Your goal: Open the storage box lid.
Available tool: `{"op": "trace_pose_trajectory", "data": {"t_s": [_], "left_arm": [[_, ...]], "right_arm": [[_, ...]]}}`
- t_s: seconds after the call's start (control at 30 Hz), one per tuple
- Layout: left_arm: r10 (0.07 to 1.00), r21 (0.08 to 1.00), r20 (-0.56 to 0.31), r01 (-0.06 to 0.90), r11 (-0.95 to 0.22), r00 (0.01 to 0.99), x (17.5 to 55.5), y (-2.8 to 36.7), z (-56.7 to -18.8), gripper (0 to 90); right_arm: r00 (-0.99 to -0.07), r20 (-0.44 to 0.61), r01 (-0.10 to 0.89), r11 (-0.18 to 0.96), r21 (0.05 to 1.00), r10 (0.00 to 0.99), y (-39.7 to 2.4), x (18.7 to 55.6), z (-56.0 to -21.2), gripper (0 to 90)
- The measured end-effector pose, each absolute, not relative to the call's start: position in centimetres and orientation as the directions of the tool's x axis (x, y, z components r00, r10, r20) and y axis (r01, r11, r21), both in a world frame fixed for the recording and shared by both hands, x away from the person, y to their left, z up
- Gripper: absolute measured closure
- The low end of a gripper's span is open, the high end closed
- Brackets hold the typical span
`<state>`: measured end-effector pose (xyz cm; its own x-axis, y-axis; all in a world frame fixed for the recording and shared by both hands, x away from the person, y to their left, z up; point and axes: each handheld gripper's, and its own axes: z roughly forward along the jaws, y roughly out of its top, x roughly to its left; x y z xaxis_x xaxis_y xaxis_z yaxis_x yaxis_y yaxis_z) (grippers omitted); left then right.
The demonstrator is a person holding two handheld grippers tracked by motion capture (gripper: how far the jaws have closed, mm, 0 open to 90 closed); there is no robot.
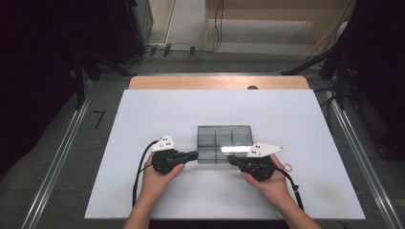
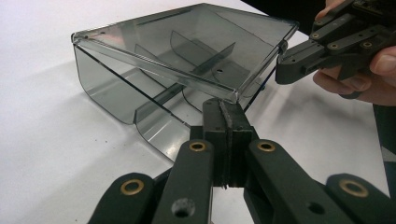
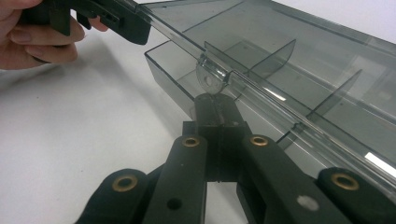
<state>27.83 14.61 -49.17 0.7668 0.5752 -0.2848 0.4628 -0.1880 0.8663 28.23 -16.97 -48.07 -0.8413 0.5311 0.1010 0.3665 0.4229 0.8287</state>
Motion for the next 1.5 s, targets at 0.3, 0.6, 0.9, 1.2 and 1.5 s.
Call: {"op": "trace_pose_trajectory", "data": {"t_s": [0.3,0.6,0.9,1.2,1.5], "left_arm": [[0.576,0.877,-0.270,0.444,-0.184,0.772,27.8,14.6,-48.8,89.6],[0.584,0.896,-0.253,0.415,-0.161,0.772,27.7,14.4,-48.2,89.7],[0.579,0.907,-0.257,0.400,-0.132,0.774,27.7,14.1,-47.7,89.7],[0.582,0.914,-0.250,0.386,-0.122,0.774,27.8,13.6,-47.4,89.7],[0.598,0.927,-0.237,0.363,-0.097,0.766,27.8,13.4,-46.9,89.7]], "right_arm": [[-0.836,0.112,0.366,0.393,0.844,0.538,-18.1,28.6,-47.8,88.5],[-0.823,0.105,0.367,0.383,0.848,0.558,-19.1,28.9,-47.6,88.4],[-0.793,0.116,0.391,0.354,0.850,0.598,-20.9,29.8,-47.4,88.4],[-0.771,0.122,0.400,0.327,0.856,0.624,-22.3,30.3,-47.1,88.4],[-0.761,0.120,0.394,0.308,0.866,0.638,-22.9,30.4,-46.5,88.4]]}}
